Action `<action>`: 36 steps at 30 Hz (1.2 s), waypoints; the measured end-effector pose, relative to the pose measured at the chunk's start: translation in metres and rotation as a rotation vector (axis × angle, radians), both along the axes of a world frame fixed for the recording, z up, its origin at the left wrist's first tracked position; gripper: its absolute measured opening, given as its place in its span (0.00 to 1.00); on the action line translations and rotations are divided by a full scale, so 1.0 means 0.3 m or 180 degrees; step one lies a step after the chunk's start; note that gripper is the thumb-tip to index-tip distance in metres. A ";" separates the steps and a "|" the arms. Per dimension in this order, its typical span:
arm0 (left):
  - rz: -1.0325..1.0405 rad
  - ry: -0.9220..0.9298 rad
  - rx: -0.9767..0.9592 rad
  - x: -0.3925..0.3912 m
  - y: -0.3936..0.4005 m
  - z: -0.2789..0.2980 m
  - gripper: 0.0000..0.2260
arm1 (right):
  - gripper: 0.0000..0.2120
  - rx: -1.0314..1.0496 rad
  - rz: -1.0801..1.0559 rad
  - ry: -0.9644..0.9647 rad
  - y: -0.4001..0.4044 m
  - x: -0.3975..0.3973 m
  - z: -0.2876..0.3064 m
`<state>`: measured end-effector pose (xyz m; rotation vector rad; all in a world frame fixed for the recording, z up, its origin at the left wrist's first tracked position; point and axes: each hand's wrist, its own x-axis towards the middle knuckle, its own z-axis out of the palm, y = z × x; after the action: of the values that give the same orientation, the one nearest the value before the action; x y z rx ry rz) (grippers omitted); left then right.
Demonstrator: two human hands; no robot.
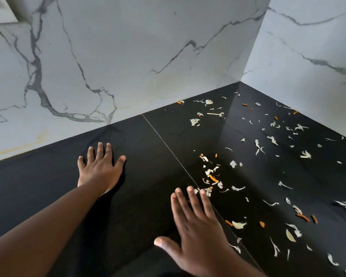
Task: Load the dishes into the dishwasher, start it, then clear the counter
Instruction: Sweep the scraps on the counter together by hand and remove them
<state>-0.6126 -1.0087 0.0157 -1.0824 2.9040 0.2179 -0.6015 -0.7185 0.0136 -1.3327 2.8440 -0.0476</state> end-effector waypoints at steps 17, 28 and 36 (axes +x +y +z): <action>-0.0027 0.0040 0.0050 0.004 0.003 0.004 0.33 | 0.56 -0.0257 -0.1769 -0.0479 0.349 0.078 0.012; -0.0005 0.0070 -0.0051 -0.002 -0.002 -0.006 0.33 | 0.56 -0.0805 -0.2261 -0.0574 0.113 -0.190 0.042; -0.0005 0.0047 -0.0052 -0.002 -0.004 -0.005 0.33 | 0.50 -0.0934 -0.2256 -0.0323 0.019 -0.387 0.039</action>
<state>-0.6132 -1.0099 0.0143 -1.0856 2.9246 0.2033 -0.7174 -0.7129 0.0254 -0.2527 3.1298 -0.5243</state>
